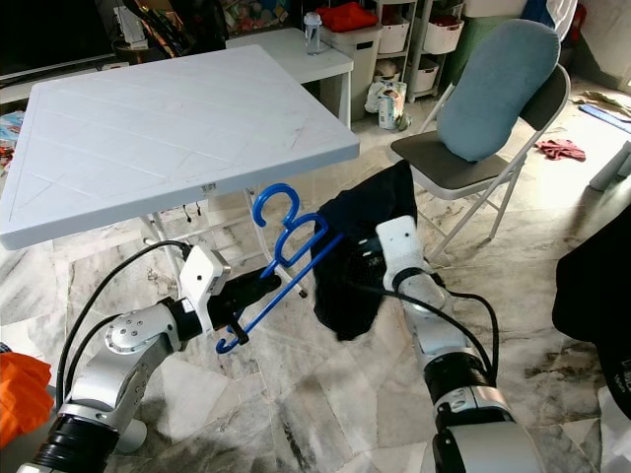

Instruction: Hang hanger

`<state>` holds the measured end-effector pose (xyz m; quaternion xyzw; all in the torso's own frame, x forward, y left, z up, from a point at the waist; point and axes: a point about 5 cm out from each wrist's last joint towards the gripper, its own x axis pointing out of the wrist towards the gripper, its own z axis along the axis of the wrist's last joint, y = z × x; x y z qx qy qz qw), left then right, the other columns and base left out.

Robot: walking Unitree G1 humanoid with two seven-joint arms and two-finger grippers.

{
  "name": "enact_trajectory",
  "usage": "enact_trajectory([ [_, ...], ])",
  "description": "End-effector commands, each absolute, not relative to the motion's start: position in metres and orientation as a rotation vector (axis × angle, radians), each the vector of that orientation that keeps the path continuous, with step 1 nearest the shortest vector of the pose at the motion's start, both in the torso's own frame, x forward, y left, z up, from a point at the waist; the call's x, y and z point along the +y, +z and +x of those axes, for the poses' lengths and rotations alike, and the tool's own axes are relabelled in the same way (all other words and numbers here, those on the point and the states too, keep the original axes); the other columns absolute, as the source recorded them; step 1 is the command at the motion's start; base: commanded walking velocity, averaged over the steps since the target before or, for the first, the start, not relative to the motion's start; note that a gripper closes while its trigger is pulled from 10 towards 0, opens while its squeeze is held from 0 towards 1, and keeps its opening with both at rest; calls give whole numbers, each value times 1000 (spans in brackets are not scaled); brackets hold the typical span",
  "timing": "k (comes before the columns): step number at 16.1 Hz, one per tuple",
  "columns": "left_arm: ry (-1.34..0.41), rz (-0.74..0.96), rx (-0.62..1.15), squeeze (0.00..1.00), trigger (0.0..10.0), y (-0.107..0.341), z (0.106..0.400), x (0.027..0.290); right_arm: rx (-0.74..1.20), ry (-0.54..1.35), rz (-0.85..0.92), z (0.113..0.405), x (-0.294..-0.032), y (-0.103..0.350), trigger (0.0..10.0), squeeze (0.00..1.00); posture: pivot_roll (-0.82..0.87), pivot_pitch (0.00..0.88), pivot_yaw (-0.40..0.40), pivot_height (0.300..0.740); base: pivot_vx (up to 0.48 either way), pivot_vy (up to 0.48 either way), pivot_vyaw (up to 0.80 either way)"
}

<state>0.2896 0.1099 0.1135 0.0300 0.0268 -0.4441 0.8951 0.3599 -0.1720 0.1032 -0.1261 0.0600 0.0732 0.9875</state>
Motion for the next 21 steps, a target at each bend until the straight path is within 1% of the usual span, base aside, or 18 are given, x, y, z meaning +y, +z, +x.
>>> enact_trajectory([
  [1,-933,77,3,0,3451,125,289,110,89,95,-225,364,-178,111,0,0,-105,0,8,740,0,0,0],
  [2,-929,104,19,0,3608,120,287,112,24,34,-198,367,-187,124,0,0,-109,0,8,740,0,0,0],
  [3,-906,212,50,0,3412,111,289,114,-47,19,-61,370,-189,137,0,0,-108,0,7,740,0,0,0],
  [4,-885,294,64,0,3255,105,291,117,-91,14,-22,371,-189,147,0,0,-109,0,8,740,0,0,0],
  [6,-876,304,92,0,3255,99,290,120,-154,-14,-16,374,-191,163,0,0,-115,0,9,740,0,0,0],
  [7,-882,340,117,0,1843,94,288,123,-181,-75,111,380,-194,181,0,0,-115,0,10,740,0,0,0],
  [8,-883,341,117,0,1843,94,288,123,-178,-79,128,381,-194,182,0,0,-115,0,10,740,0,0,0],
  [9,-886,345,120,0,1569,93,287,124,-179,-91,160,383,-194,185,0,0,-115,0,10,740,0,0,0],
  [10,-899,369,118,0,588,91,282,124,-182,-119,231,387,-195,192,0,0,-111,0,8,740,0,0,0],
  [11,-915,398,101,0,588,91,280,123,-179,-123,232,388,-194,193,0,0,-109,0,3,740,0,0,0],
  [13,-958,408,69,0,0,93,271,120,-108,-220,153,388,-202,183,0,0,-105,0,-4,740,0,0,0],
  [14,-986,405,59,0,0,95,264,120,-76,-283,153,386,-211,177,0,0,-102,0,-8,740,0,0,0],
  [15,-979,371,49,0,0,95,258,123,-25,-384,134,382,-226,168,0,0,-97,0,-10,740,0,0,0],
  [16,-946,342,38,0,0,95,255,126,8,-447,118,378,-237,161,0,0,-95,0,-15,740,0,0,0],
  [18,-870,294,26,0,0,96,254,132,27,-476,96,373,-244,155,0,0,-96,0,-16,740,0,0,0],
  [21,-603,145,44,0,0,90,251,148,40,-466,17,365,-254,147,0,0,-97,0,-19,740,0,0,0],
])
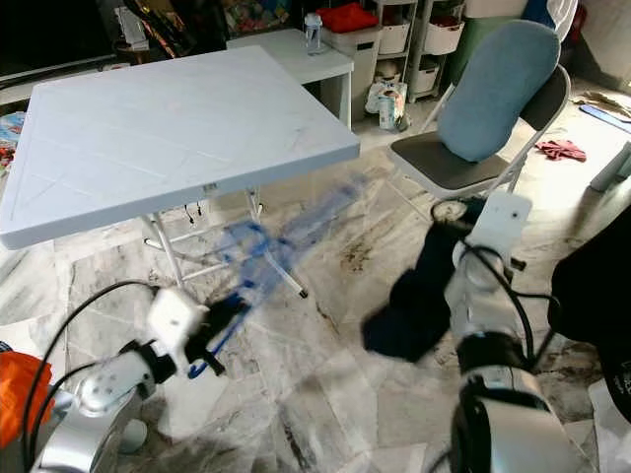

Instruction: Hang hanger

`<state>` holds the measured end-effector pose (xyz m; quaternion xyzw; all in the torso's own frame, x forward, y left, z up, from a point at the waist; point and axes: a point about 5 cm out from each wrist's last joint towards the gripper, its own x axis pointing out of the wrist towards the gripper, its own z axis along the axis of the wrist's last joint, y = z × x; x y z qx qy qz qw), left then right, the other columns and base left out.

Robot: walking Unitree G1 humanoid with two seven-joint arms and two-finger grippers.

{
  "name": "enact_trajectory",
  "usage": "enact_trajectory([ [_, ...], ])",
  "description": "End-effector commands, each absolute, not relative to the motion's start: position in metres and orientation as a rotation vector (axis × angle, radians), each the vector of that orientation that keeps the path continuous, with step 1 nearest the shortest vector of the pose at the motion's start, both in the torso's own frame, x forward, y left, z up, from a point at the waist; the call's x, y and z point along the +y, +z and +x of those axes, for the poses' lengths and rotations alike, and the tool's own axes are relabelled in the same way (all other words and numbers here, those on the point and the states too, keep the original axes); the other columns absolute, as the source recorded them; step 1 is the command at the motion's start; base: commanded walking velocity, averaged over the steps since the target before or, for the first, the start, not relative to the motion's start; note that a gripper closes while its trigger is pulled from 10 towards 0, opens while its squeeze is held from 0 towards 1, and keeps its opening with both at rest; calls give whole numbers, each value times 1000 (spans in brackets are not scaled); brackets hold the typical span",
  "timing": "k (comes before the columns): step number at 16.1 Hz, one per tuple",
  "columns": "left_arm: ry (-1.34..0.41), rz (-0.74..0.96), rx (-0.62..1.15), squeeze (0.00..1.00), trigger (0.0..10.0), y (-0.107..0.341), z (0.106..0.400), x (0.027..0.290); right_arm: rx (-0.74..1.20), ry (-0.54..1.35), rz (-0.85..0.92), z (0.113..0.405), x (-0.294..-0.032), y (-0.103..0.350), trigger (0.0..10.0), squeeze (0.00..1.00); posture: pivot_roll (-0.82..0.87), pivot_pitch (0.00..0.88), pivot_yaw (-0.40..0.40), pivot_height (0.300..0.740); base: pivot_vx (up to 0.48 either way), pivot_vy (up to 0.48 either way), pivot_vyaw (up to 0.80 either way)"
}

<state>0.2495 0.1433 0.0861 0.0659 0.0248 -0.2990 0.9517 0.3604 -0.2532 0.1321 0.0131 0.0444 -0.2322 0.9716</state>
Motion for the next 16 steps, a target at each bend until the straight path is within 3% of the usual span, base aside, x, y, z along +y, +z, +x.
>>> enact_trajectory([
  [1,-472,111,57,0,0,86,253,157,38,-443,-9,362,-256,145,0,0,-96,0,-20,740,0,0,0],
  [2,-320,71,54,0,4235,86,258,166,41,-332,-23,364,-248,144,0,0,-96,0,-19,740,0,0,0],
  [3,-201,43,80,0,10000,83,263,173,25,-231,-43,364,-240,145,0,0,-99,0,-14,740,0,0,0],
  [6,-99,72,50,0,10000,93,276,170,-44,43,-67,363,-220,159,0,0,-101,0,-1,740,0,0,0],
  [9,-32,68,4,0,10000,107,286,163,-90,196,-107,361,-217,172,0,0,-102,0,30,740,0,0,0],
  [10,-24,65,-10,0,10000,109,286,163,-94,228,-121,361,-215,174,3255,0,-103,0,40,740,0,0,0],
  [11,-32,52,-21,0,10000,110,285,160,-109,305,-134,361,-206,177,4549,0,-101,0,50,740,0,0,0],
  [12,-36,46,-19,0,10000,110,284,159,-111,321,-137,362,-203,178,9059,0,-95,0,57,740,0,0,0],
  [13,-47,47,-22,0,10000,112,286,158,-120,365,-150,364,-191,180,10000,0,-92,0,67,740,0,0,0],
  [16,-56,47,-15,0,10000,112,290,158,-67,421,-96,363,-173,168,10000,0,-85,0,71,740,0,0,0],
])
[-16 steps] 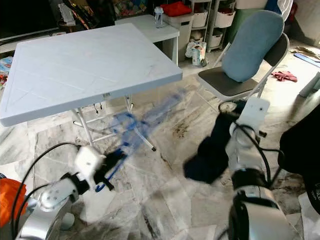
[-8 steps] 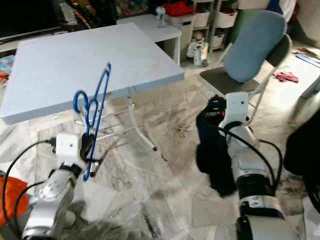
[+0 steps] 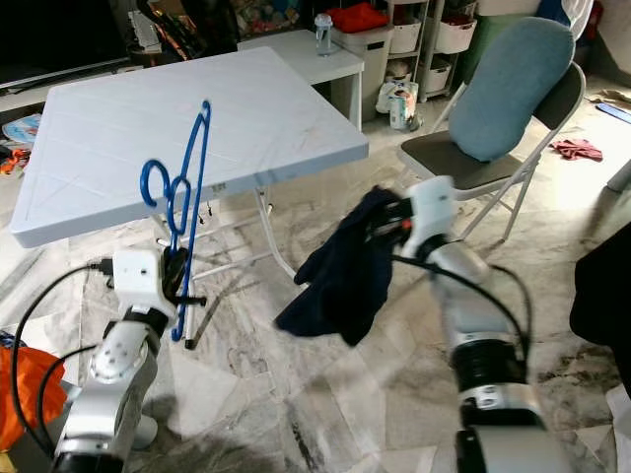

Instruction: Hang hanger

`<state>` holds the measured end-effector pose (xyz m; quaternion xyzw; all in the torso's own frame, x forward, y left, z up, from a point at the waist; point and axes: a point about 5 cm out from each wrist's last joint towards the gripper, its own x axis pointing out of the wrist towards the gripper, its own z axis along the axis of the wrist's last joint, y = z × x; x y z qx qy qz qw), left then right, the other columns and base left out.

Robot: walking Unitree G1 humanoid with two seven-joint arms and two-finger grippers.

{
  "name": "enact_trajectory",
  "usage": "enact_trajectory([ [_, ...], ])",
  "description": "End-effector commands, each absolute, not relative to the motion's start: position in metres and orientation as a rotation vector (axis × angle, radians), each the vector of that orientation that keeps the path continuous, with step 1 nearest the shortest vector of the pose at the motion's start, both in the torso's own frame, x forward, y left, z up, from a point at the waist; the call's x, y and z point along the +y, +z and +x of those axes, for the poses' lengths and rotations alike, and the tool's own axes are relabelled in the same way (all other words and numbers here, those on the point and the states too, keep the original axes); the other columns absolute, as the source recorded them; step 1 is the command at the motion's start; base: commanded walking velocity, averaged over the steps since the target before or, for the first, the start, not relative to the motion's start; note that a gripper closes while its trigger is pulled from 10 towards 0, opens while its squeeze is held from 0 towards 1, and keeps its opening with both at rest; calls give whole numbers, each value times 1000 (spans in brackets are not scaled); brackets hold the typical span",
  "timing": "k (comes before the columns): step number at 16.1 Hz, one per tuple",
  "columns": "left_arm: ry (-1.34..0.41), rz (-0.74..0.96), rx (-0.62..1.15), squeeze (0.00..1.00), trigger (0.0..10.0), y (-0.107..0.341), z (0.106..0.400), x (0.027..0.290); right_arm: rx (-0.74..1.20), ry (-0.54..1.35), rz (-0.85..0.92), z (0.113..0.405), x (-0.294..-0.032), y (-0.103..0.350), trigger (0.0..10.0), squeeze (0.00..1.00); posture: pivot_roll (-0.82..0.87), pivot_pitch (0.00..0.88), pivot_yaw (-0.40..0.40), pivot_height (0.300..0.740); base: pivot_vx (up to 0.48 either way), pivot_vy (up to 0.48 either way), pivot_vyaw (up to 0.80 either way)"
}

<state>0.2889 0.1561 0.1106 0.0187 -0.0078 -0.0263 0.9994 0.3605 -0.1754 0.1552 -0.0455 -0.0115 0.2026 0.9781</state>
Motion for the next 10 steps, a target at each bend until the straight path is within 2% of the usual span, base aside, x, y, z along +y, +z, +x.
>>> enact_trajectory([
  [1,-56,49,-17,0,10000,112,286,159,-50,442,-81,358,-167,161,10000,0,-80,0,60,740,0,0,0],
  [3,-31,38,-29,0,10000,113,275,159,-82,479,-102,346,-160,156,10000,0,-57,0,21,740,142,0,0],
  [6,51,26,-31,0,10000,111,267,168,-75,382,14,339,-162,149,10000,0,-44,0,7,740,330,0,0],
  [7,88,25,-29,0,10000,111,265,176,-76,350,141,334,-157,152,10000,0,-52,0,3,740,337,0,0],
  [10,71,17,-17,0,10000,110,267,172,-155,337,154,336,-145,167,10000,0,-70,0,10,740,333,0,0],
])
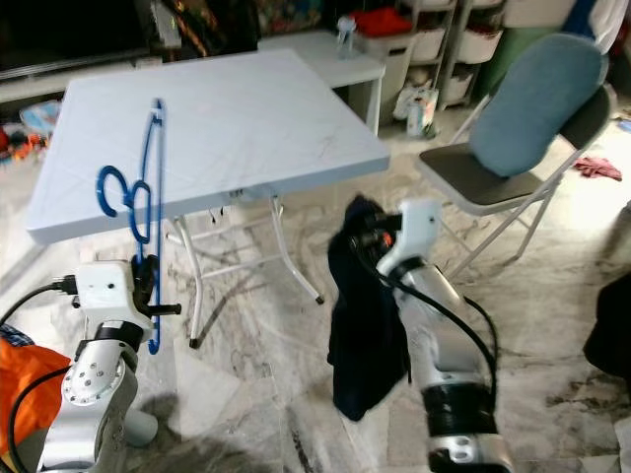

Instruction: Hang hanger

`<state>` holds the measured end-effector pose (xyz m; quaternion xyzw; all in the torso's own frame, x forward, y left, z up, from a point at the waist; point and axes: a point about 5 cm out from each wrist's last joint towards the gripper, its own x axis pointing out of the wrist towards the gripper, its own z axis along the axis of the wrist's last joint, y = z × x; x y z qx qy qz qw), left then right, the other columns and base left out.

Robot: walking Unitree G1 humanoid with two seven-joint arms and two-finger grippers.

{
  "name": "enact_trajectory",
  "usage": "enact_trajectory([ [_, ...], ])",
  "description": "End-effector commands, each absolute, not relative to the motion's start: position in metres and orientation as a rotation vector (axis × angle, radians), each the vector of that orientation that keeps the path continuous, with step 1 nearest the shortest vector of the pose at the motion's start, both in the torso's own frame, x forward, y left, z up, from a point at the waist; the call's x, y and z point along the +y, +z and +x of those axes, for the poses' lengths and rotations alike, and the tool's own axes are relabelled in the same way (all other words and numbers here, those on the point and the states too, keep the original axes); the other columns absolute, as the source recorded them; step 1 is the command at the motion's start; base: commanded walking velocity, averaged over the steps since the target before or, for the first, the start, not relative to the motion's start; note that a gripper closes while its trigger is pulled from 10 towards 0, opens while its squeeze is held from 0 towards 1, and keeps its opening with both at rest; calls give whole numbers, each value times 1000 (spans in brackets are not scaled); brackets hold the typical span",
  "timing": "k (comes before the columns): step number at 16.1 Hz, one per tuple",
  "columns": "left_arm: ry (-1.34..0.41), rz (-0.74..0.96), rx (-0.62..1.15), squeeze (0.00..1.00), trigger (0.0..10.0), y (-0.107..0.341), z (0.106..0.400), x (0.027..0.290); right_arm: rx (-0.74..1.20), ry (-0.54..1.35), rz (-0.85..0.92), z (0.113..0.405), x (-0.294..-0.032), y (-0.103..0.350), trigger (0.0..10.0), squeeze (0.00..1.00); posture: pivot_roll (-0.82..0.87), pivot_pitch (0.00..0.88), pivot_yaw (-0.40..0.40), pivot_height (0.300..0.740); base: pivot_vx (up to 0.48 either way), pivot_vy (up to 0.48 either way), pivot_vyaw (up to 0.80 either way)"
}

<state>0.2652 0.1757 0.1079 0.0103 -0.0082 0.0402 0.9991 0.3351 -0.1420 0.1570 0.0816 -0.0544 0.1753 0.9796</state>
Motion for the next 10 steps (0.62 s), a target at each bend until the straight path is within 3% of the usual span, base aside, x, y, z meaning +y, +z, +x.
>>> enact_trajectory([
  [1,59,14,-21,0,10000,111,268,168,-154,339,160,336,-143,167,10000,0,-73,0,9,740,330,0,450],
  [7,42,-18,-27,0,10000,113,272,158,-137,380,147,330,-129,166,10000,0,-77,0,-3,740,328,0,580],
  [10,35,-26,-27,0,10000,113,274,156,-134,395,144,330,-125,166,10000,0,-79,0,-2,740,318,354,0],
])
